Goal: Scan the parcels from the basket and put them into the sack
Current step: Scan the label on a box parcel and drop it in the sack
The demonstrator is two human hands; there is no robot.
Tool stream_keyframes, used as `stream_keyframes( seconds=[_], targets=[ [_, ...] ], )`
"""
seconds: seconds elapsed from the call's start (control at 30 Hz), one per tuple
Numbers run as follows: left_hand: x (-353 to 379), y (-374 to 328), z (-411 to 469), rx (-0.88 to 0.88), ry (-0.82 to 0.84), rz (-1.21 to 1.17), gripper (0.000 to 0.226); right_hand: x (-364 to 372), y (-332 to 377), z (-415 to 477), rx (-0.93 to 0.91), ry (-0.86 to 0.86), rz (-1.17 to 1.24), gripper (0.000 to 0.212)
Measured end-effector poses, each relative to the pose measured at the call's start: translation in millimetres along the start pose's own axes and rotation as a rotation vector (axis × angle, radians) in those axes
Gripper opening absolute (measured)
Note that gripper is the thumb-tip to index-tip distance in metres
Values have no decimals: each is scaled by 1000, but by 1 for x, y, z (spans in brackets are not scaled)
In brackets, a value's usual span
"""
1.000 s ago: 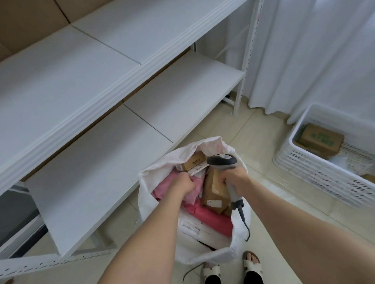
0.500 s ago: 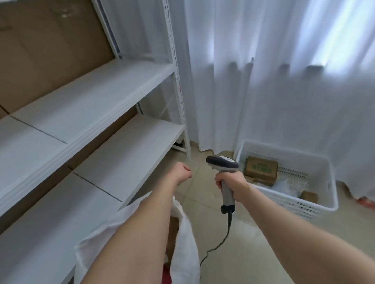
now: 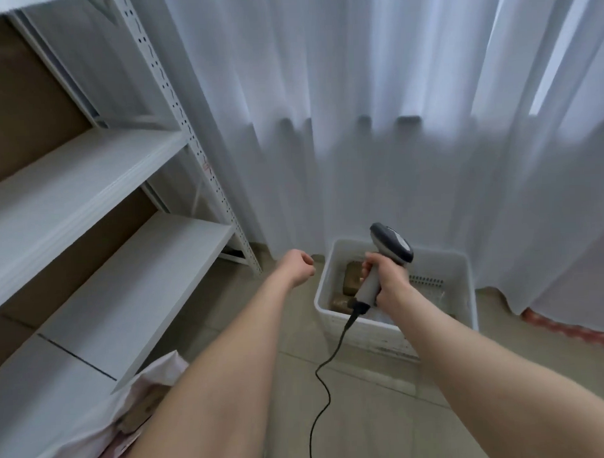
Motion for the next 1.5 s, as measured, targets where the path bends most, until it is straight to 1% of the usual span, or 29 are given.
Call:
stream_keyframes(
  seconds=[0.2,0.4,0.57,0.73,0.9,1.07,1.13,1.23,1.3,1.37,1.5],
  targets=[
    [50,-34,70,19,63,50,27,-31,17,70,66,-17,-11,12],
    [108,-54,175,-7,151,97,29,-47,31,177,159,-53,24,9],
    [154,-48,282,-82,218,114,31,-58,38,288,251,-160,71,10],
    [201,-22,371,-185,243,100,33,-69,20,382,334,-199,3,5],
    [267,26,450,-268,230,37,42,-75,-25,483,417,-183,-44,12],
    [333,113,512,-406,202,-74,55,-92,-107,585,492,-185,-104,18],
    [353,154,534,-458,183,-87,61,-102,-143,620,515,-192,-141,17],
    [381,210,565,-534,156,-136,74,-110,-190,664,541,-191,-148,3],
    [397,241,586,-563,123,-186,82,-111,-216,690,533,-164,-122,15],
    [412,266,605,-594,108,-201,88,-111,-233,714,513,-139,-116,20],
    [433,305,631,-654,64,-271,95,-109,-258,746,512,-96,-106,6]
  ],
)
Point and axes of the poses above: each hand's wrist, its own z-axis towards the middle knuckle, its own x-axis out of the palm, y = z × x, the point moved 6 cm from there along z, towards the middle knuckle, and after that the axes turned 15 degrees about -z, right-handed, at the moved point
